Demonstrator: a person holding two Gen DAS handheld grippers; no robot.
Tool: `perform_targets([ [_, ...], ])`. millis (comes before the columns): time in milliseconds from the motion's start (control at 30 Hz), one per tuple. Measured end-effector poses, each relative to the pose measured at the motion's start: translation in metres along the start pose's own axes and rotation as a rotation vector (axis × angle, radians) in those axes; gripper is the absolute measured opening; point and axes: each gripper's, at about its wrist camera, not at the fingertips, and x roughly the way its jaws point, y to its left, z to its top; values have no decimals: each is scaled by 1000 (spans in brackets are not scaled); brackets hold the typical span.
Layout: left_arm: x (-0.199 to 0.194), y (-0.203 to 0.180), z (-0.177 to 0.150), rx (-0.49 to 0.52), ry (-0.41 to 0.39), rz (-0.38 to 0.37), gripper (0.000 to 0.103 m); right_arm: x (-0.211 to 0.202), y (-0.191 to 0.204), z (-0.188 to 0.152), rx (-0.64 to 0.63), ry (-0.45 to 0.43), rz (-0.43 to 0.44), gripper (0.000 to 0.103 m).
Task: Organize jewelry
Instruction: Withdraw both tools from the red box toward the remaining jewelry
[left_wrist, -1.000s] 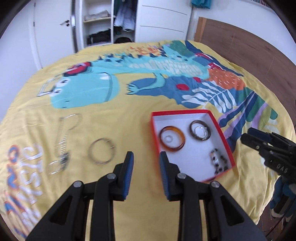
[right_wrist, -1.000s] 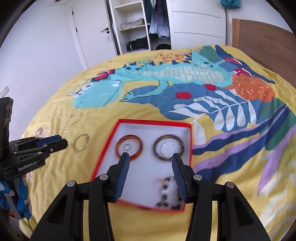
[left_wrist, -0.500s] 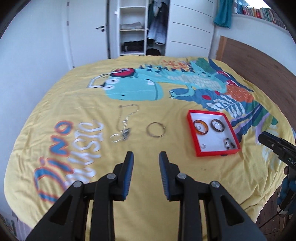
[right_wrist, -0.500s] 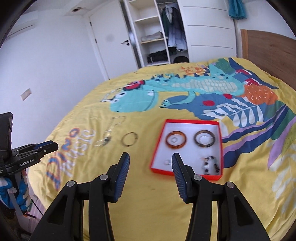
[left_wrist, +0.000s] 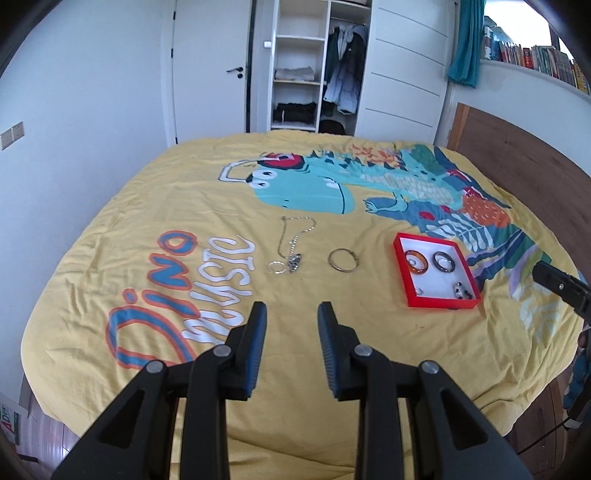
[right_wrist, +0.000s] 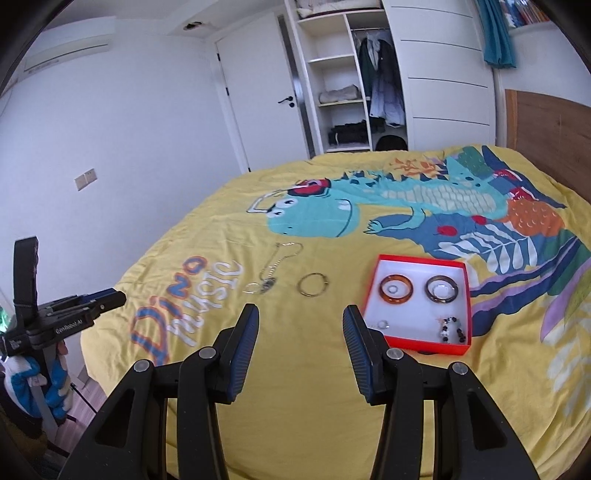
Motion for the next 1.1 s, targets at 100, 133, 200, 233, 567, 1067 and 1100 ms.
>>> perform_targets([
  [100, -3, 14, -10, -34, 0, 3, 27, 0, 11, -4, -7, 6, 2, 47],
  [133, -2, 19, -12, -42, 7, 6, 27, 1, 14, -5, -9, 10, 4, 47],
  [200, 3, 29, -15, -57, 17, 6, 27, 8, 18, -7, -14, 24, 8, 47],
  [233, 6, 33, -16, -65, 20, 7, 27, 12, 21, -8, -17, 31, 10, 47],
  [567, 55, 53, -19, -101, 69, 4, 27, 76, 34, -11, -43, 111, 53, 47],
  [1067, 156, 51, -26, -112, 204, -44, 27, 179, 7, -24, -5, 258, 65, 47],
  [1100, 163, 50, -27, -113, 212, -44, 27, 184, 5, -24, -2, 265, 66, 47],
])
